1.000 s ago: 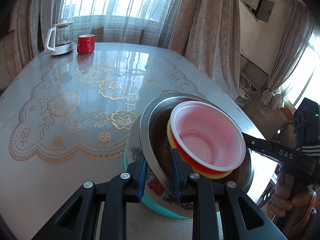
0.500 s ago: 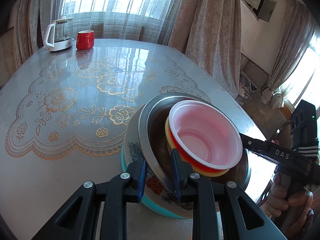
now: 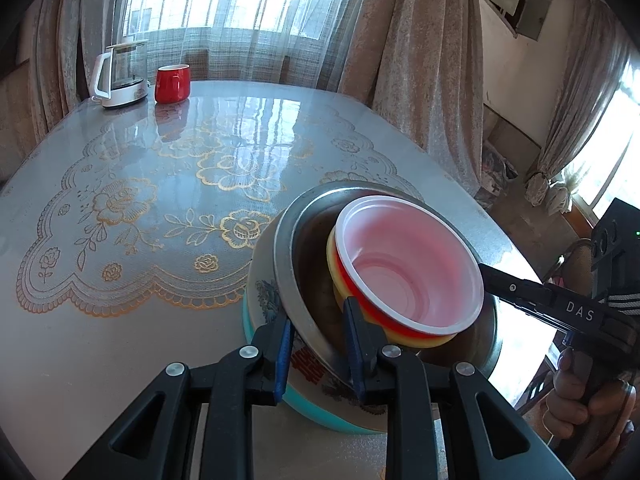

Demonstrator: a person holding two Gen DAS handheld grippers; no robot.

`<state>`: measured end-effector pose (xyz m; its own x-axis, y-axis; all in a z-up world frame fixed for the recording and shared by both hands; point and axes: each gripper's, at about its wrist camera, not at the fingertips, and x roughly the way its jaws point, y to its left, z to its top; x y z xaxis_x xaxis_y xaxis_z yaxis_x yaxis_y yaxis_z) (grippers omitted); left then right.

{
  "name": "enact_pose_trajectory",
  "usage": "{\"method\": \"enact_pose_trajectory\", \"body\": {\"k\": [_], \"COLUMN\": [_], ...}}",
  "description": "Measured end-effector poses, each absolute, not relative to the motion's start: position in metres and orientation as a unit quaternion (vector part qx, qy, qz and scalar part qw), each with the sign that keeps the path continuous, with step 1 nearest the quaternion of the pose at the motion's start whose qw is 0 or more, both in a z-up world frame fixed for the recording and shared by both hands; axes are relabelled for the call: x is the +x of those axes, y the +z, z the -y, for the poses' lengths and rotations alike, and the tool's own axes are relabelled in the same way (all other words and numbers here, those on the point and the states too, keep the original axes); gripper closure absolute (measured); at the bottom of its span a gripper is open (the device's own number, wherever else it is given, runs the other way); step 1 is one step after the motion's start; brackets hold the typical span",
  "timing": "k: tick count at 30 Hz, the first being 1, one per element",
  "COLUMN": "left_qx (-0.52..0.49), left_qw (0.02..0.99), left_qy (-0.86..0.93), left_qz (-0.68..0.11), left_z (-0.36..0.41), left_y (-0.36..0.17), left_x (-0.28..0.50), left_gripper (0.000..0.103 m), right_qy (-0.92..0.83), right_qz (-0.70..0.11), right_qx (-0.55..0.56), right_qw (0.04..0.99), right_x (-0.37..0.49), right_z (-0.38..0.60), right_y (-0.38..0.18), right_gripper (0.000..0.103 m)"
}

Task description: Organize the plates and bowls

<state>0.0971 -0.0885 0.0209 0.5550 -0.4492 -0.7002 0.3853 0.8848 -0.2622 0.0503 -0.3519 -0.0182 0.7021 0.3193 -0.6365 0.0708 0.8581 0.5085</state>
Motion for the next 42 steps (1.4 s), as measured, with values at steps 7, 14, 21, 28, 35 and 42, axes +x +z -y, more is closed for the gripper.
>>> {"method": "enact_pose_trajectory", "body": {"k": [7,14,21,28,35,42], "left_qx": [-0.034,-0.03,-0.028,-0.024,-0.024,-0.024], "left_qw": [0.884,0.885,0.885,0.886,0.886,0.887], "left_qy": [-0.232,-0.229,-0.227,-0.225,-0.223,-0.221], "left_qz": [-0.405,-0.404,-0.405,-0.405,-0.405,-0.406], "left_z": [0.09,0.089,0.09,0.091,0.093,0.093], "left_y": [0.022,0.022,0.021,0.021,0.022,0.023], "left_x": [0.094,0.094,0.093,0.094,0.093,0.093], "left_gripper": [0.078,0.078,0.077,0.077,0.077,0.077], "right_qy": [0.068,0.061,0.056,0.051,0.053,0.055], "right_qz": [-0.384,-0.383,-0.381,-0.38,-0.384,-0.389], "right_qx": [0.234,0.222,0.213,0.206,0.216,0.23], "right_qw": [0.891,0.895,0.898,0.9,0.896,0.89], "right_x": [0.047,0.049,0.051,0.052,0.051,0.05], "right_z": [0.343,0.34,0.339,0.338,0.339,0.342], "right_y": [-0.022,-0.021,-0.021,-0.023,-0.023,-0.024], "right_gripper": [0.083,0.086,0.086,0.086,0.086,0.086]}}
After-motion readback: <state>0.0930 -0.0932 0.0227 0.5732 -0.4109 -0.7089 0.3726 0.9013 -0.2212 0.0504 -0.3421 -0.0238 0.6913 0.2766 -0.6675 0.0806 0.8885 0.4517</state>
